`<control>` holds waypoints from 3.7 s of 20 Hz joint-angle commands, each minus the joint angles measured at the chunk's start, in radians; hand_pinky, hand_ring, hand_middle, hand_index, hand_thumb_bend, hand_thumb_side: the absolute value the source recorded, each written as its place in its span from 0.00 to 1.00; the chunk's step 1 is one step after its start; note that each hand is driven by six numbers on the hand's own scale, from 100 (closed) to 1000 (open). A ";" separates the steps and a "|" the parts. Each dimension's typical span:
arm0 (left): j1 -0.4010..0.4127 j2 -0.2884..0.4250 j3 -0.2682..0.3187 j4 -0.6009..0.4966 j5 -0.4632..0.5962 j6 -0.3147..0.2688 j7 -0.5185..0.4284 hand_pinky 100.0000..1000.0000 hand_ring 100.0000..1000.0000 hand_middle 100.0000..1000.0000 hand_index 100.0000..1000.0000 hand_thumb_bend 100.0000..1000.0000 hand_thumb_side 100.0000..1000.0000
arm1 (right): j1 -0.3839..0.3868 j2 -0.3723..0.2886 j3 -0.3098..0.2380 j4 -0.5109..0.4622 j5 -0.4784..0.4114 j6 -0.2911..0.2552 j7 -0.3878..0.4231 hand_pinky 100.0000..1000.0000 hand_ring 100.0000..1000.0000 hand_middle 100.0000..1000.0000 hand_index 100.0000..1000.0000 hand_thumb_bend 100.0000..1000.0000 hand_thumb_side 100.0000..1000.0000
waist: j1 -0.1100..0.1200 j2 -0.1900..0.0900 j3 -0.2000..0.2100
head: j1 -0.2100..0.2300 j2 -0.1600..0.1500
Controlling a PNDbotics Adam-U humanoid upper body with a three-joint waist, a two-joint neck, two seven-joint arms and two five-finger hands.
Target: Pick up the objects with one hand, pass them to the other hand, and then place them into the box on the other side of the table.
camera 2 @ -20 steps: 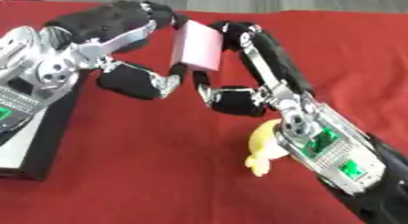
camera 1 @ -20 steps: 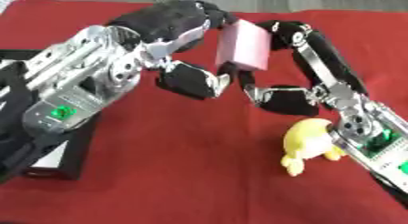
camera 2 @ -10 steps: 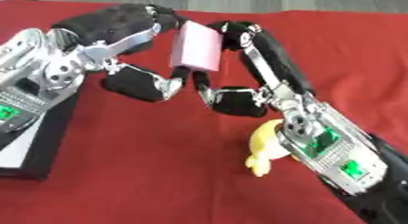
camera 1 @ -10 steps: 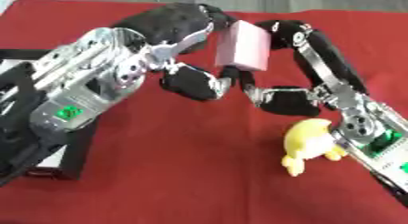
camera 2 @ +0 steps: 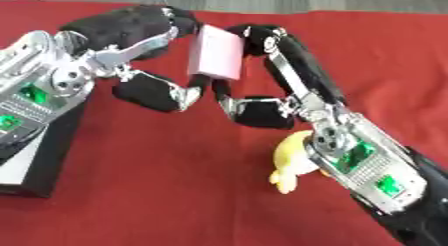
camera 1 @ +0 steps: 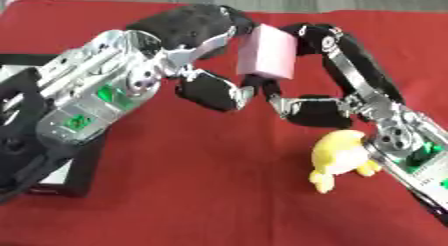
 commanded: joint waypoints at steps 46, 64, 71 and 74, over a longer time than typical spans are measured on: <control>-0.018 0.005 0.002 0.014 0.200 0.096 0.212 0.97 0.63 0.40 0.29 0.00 0.16 | -0.008 -0.004 -0.020 -0.034 0.123 0.074 0.031 0.81 0.82 0.85 0.88 0.25 0.00 | 0.003 -0.009 -0.002 | 0.004 -0.003; -0.008 0.032 0.001 0.016 0.189 0.064 0.190 0.96 0.62 0.39 0.29 0.00 0.17 | -0.003 -0.014 -0.021 -0.034 0.141 0.115 -0.047 0.84 0.83 0.87 0.88 0.33 0.00 | 0.011 -0.013 -0.002 | 0.003 0.001; 0.020 0.132 0.043 -0.021 0.198 0.071 0.205 0.95 0.63 0.39 0.29 0.00 0.17 | 0.011 -0.027 -0.025 -0.034 0.116 0.158 -0.085 0.82 0.83 0.87 0.87 0.03 0.00 | 0.022 -0.026 0.003 | -0.004 0.014; 0.038 0.174 0.063 -0.039 0.214 0.077 0.214 0.95 0.63 0.39 0.29 0.00 0.17 | 0.012 -0.032 -0.026 -0.034 0.054 0.183 -0.134 0.82 0.84 0.88 0.86 0.00 0.00 | 0.024 -0.028 0.004 | -0.004 0.016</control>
